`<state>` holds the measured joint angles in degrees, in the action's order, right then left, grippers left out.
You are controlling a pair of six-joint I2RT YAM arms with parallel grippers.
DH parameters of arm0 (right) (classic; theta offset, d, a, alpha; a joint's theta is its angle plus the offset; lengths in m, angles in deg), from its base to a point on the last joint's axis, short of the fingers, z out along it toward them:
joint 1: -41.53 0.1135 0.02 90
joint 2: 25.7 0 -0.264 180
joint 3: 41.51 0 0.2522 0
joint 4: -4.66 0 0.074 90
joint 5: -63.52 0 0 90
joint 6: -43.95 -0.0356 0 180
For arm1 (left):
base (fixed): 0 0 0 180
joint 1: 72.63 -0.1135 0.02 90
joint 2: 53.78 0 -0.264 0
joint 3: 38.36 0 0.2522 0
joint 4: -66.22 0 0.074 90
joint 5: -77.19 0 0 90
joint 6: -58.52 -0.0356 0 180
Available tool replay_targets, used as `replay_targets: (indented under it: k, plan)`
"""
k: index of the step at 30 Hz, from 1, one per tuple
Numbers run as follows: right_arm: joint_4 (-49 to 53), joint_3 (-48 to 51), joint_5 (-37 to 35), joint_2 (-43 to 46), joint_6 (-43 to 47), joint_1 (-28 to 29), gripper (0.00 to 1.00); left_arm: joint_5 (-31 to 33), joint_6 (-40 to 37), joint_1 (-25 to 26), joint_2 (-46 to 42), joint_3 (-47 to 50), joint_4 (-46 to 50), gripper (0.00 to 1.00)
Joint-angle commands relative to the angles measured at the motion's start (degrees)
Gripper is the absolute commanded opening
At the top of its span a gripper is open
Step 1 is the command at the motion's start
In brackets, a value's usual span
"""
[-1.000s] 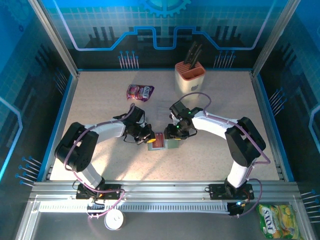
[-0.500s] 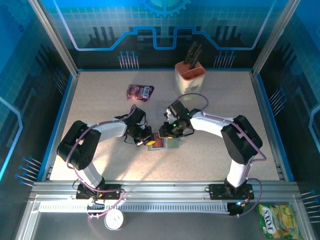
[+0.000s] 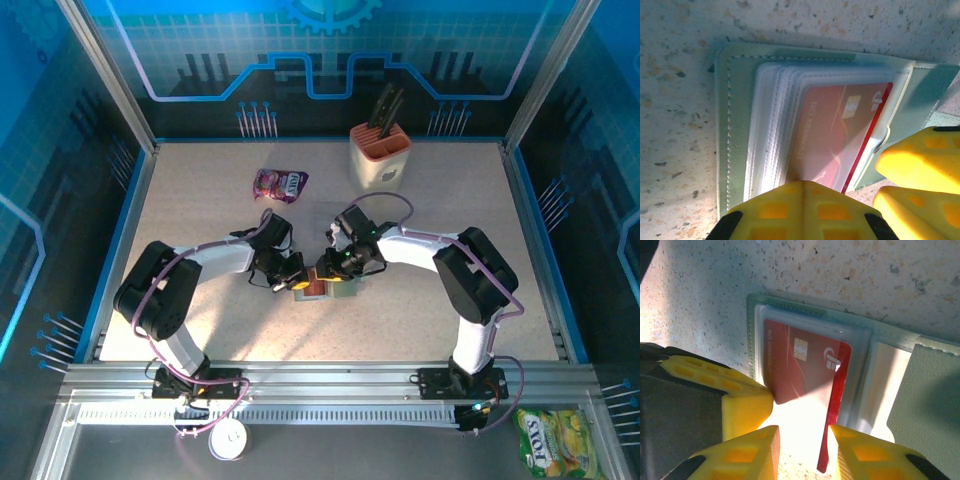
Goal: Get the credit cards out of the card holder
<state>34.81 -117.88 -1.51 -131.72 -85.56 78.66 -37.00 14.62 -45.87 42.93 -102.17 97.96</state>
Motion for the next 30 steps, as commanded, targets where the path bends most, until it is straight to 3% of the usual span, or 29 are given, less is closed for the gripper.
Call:
replay_targets:
  k: [1, 20, 30]
  plan:
    - [-1.67, 1.03, 1.57, -1.18, -1.01, 0.49, 0.31, 2.23, -0.93, 0.16, -0.47, -0.59, 3.63, 0.0]
    - [-2.57, 0.2, 2.63, -2.56, -1.45, 0.65, 0.28, 2.64, -1.01, 0.19, -1.16, 0.36, 3.1, 0.02]
    - [-3.11, 0.38, 2.96, -2.84, -1.63, 0.66, 0.19, 3.71, -1.45, 0.22, -0.16, 0.82, 4.54, 0.0]
